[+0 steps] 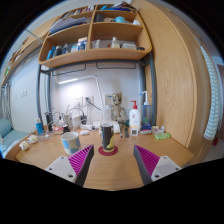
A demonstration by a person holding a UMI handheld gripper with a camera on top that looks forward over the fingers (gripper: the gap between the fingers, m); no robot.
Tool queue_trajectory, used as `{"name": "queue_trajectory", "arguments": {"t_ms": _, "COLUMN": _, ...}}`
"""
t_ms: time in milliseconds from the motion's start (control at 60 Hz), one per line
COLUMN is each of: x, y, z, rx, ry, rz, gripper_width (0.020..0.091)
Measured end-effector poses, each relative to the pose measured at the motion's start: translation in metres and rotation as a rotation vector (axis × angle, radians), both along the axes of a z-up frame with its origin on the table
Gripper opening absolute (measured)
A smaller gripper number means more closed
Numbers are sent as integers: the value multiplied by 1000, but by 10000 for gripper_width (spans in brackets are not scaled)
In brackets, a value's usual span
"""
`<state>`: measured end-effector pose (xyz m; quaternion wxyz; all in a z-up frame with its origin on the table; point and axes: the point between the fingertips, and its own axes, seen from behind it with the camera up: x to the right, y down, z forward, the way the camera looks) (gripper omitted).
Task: Pour water
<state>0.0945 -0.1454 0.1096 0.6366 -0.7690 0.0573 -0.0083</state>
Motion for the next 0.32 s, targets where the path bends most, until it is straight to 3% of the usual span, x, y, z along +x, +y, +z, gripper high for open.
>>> {"name": "queue_trajectory", "arguments": {"t_ms": 317, "x": -11, "y": -21, "z": 11, "rx": 58, "ry": -35, "rz": 17, "gripper_width": 811}}
